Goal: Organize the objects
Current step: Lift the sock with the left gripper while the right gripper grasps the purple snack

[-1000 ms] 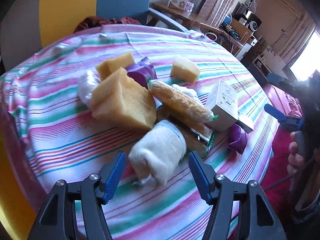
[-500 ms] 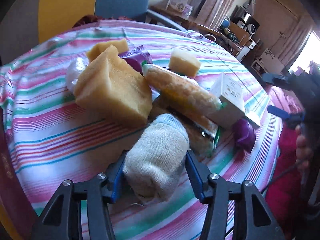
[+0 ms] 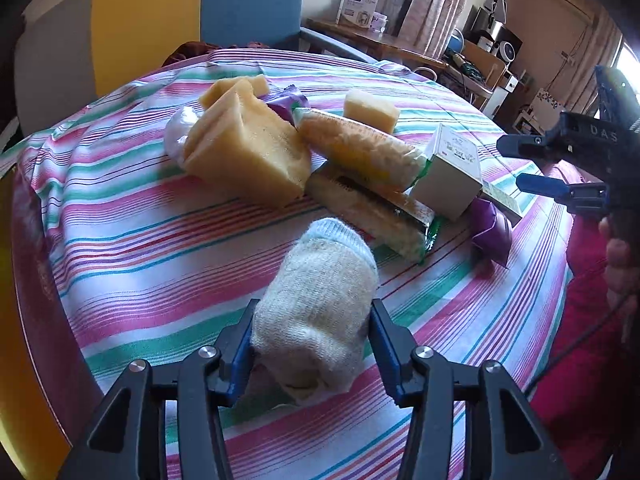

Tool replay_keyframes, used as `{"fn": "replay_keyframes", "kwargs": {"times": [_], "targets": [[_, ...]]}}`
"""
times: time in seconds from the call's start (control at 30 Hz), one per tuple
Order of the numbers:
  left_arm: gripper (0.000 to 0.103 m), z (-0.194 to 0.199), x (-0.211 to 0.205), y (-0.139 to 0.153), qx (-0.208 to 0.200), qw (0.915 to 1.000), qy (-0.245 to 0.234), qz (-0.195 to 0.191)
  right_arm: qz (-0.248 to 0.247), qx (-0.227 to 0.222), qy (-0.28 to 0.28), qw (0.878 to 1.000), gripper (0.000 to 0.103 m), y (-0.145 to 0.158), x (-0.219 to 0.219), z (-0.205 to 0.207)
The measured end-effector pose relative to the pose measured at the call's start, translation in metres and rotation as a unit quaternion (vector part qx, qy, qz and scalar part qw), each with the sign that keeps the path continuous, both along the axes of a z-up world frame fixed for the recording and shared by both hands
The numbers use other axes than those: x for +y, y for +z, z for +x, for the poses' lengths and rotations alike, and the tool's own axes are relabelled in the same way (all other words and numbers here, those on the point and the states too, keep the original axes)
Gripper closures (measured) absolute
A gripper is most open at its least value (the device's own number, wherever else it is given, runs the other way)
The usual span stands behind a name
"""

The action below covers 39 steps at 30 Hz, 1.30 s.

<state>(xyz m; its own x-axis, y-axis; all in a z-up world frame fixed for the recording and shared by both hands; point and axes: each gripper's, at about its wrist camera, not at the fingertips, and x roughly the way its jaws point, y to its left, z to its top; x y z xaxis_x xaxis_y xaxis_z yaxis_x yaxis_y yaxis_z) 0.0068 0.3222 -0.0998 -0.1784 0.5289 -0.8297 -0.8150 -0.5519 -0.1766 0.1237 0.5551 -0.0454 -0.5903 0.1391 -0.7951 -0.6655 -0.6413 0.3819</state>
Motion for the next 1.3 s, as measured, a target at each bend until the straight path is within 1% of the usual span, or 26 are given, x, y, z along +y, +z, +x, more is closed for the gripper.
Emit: {"fn": "replay_keyframes", "kwargs": {"times": [0.07, 0.17, 0.23, 0.3, 0.37, 0.4, 0.43, 0.47, 0.57, 0.7, 0.9, 1.03, 1.13, 1.2, 1.23, 1.3], "targets": [[0.051, 0.003, 0.001, 0.001, 0.007, 1.0000, -0.002, -0.002, -0.012, -0.010, 0.021, 1.000, 0.044, -0.004, -0.006, -0.003], [0.051, 0.003, 0.000, 0.000, 0.007, 1.0000, -0.003, 0.000, -0.058, -0.035, 0.037, 0.997, 0.045, -0.015, -0.011, -0.003], [0.051, 0.001, -0.001, 0.000, 0.002, 1.0000, 0.002, 0.003, -0.072, -0.064, 0.043, 0.994, 0.045, -0.023, -0.016, -0.001], [0.051, 0.004, -0.002, 0.000, 0.004, 1.0000, 0.004, 0.002, -0.073, -0.083, 0.036, 0.993, 0.045, -0.031, -0.017, -0.002], [0.051, 0.006, -0.004, 0.001, 0.011, 0.9999, 0.003, -0.002, -0.089, -0.092, 0.017, 0.992, 0.045, -0.042, -0.011, -0.001], [0.051, 0.007, -0.005, 0.002, 0.011, 0.9999, 0.003, -0.003, -0.082, -0.105, 0.010, 0.991, 0.045, -0.047, -0.009, -0.001], [0.052, 0.008, -0.007, 0.002, 0.010, 0.9999, 0.003, -0.003, -0.067, -0.124, 0.004, 0.990, 0.049, -0.050, -0.007, -0.003], [0.052, 0.009, -0.011, 0.004, 0.008, 1.0000, 0.004, 0.000, -0.056, -0.131, 0.003, 0.990, 0.065, -0.052, -0.006, -0.004], [0.052, 0.017, -0.022, 0.008, 0.007, 0.9999, 0.001, 0.008, 0.008, -0.156, 0.019, 0.987, 0.067, -0.049, -0.010, -0.010], [0.052, 0.029, -0.037, 0.023, 0.014, 0.9994, -0.009, 0.029, 0.036, -0.173, 0.049, 0.983, 0.068, -0.053, -0.017, -0.016], [0.052, 0.030, -0.065, 0.044, 0.013, 0.9984, 0.008, 0.054, 0.041, -0.188, 0.059, 0.980, 0.068, -0.055, -0.018, -0.017], [0.052, 0.016, -0.093, 0.063, 0.013, 0.9961, 0.043, 0.076, 0.032, -0.183, 0.055, 0.981, 0.068, -0.054, -0.013, -0.013], [0.052, -0.003, -0.128, 0.078, 0.017, 0.9913, 0.091, 0.094, 0.038, -0.186, 0.057, 0.980, 0.068, -0.053, -0.013, -0.011], [0.052, -0.025, -0.155, 0.087, 0.020, 0.9857, 0.134, 0.100, 0.040, -0.186, 0.057, 0.980, 0.068, -0.052, -0.011, -0.010], [0.052, -0.040, -0.172, 0.090, 0.022, 0.9809, 0.166, 0.099, 0.040, -0.186, 0.057, 0.980, 0.068, -0.052, -0.010, -0.009], [0.052, -0.065, -0.197, 0.089, 0.029, 0.9735, 0.210, 0.086, 0.044, -0.188, 0.059, 0.979, 0.068, -0.050, -0.009, -0.008]]}}
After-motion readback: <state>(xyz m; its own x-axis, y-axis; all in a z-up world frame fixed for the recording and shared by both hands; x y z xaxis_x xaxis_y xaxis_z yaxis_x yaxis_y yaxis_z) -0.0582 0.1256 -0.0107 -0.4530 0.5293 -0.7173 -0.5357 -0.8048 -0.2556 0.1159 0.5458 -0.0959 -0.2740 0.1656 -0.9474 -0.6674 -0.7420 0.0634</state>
